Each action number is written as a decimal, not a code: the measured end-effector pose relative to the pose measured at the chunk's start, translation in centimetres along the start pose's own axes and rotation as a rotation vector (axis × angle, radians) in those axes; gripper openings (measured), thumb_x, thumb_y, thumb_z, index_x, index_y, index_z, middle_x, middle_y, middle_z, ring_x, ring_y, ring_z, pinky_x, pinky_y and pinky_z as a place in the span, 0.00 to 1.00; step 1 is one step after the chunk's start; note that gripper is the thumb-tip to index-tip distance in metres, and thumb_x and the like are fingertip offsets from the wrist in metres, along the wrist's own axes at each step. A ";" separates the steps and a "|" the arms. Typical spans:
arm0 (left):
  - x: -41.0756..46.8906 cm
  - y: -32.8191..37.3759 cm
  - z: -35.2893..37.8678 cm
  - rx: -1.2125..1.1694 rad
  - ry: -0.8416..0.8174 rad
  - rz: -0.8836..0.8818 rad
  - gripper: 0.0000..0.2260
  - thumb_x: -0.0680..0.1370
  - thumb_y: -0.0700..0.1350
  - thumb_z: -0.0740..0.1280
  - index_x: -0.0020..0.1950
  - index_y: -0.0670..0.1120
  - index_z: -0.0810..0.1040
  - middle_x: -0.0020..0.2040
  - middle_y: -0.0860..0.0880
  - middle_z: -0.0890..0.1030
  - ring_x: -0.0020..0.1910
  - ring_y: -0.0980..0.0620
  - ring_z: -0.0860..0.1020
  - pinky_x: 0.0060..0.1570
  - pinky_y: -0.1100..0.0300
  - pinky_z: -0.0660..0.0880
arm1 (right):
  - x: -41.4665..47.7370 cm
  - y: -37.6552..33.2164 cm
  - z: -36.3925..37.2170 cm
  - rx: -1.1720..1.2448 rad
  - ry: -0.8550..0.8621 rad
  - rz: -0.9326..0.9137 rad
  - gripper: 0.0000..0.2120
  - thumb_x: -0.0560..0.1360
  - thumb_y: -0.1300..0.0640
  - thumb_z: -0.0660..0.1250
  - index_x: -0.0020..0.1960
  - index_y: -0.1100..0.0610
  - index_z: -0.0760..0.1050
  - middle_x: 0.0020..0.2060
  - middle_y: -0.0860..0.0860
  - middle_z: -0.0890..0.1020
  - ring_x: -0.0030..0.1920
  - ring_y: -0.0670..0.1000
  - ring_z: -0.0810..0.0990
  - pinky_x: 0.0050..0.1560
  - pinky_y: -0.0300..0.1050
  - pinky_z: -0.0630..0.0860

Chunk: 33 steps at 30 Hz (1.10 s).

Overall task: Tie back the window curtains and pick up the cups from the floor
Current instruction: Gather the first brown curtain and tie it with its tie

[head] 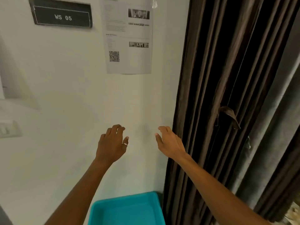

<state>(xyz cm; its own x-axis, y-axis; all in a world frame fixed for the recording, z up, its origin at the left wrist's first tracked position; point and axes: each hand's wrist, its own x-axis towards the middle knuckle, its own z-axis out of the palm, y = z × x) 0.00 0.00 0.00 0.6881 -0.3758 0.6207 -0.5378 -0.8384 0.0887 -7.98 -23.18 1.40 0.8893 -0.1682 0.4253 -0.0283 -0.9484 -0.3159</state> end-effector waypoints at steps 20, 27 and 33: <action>-1.6 11.8 5.9 -0.408 -0.254 -0.126 0.19 0.82 0.54 0.60 0.72 0.50 0.67 0.66 0.53 0.78 0.58 0.51 0.80 0.55 0.57 0.76 | -4.0 8.3 0.1 0.097 0.118 0.281 0.10 0.82 0.49 0.63 0.57 0.53 0.78 0.46 0.46 0.84 0.42 0.46 0.82 0.35 0.36 0.73; -0.7 14.1 5.4 -0.351 -0.239 -0.212 0.19 0.82 0.54 0.61 0.72 0.51 0.67 0.64 0.54 0.78 0.57 0.52 0.80 0.53 0.60 0.73 | -1.1 10.2 -0.9 0.100 0.192 0.328 0.23 0.81 0.43 0.63 0.69 0.58 0.71 0.38 0.50 0.83 0.38 0.50 0.83 0.35 0.42 0.74; -0.4 16.5 4.7 -0.355 -0.235 -0.297 0.18 0.81 0.53 0.63 0.70 0.53 0.69 0.61 0.58 0.79 0.56 0.54 0.80 0.49 0.61 0.69 | 1.2 10.9 -1.9 0.065 0.152 0.249 0.23 0.81 0.41 0.62 0.63 0.60 0.74 0.42 0.54 0.83 0.42 0.55 0.84 0.37 0.46 0.77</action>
<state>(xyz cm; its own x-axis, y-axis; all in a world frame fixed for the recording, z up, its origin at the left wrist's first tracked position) -6.83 -15.52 -2.41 0.9051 -0.2549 0.3403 -0.4068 -0.7521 0.5185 -8.08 -34.25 0.07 0.7801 -0.4362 0.4485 -0.2032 -0.8547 -0.4777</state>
